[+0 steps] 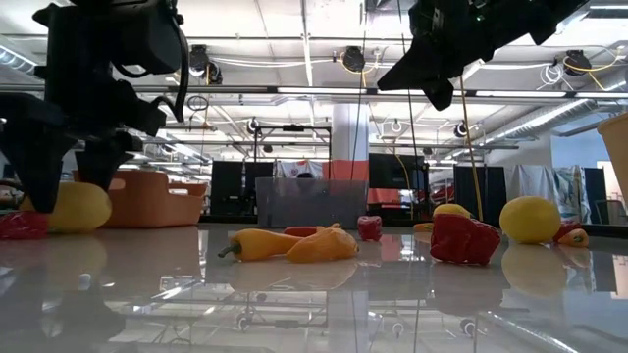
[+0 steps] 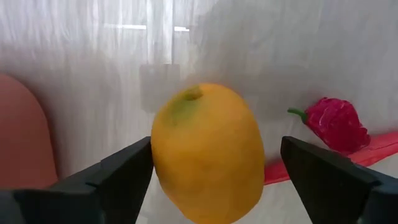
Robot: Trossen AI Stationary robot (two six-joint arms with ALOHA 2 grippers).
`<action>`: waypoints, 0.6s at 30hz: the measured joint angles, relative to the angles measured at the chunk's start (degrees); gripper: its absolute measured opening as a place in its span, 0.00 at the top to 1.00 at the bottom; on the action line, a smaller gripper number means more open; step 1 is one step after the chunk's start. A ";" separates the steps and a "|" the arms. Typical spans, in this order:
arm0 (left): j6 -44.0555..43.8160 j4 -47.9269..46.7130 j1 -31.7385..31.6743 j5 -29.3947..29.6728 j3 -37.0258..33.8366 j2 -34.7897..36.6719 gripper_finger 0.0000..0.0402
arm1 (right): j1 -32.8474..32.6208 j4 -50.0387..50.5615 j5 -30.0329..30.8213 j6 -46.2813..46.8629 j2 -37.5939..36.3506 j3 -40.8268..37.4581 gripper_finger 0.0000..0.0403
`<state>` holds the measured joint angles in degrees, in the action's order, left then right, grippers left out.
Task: Sort produce into baskets
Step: Put the lemon into the orange bin
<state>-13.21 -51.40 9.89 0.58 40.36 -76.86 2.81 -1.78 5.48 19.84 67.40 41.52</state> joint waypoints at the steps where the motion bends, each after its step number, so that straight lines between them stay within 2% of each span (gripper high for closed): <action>1: -0.02 0.00 0.00 0.00 0.00 0.00 0.17 | 0.00 -0.02 0.00 0.00 0.00 0.00 1.00; 9: -3.16 -0.23 0.00 -0.48 0.53 0.00 0.35 | 0.00 -0.02 0.00 0.00 0.00 0.00 1.00; 15: -4.52 -0.75 -0.15 -0.07 6.11 1.63 0.36 | -0.02 -0.04 0.00 0.00 0.00 0.00 1.00; 18: -5.47 -2.27 -0.96 3.09 10.61 3.96 0.36 | 0.00 -0.08 0.00 0.00 0.00 0.00 1.00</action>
<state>-18.68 -53.67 8.93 3.67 50.97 -72.90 2.81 -1.86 5.48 19.84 67.40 41.52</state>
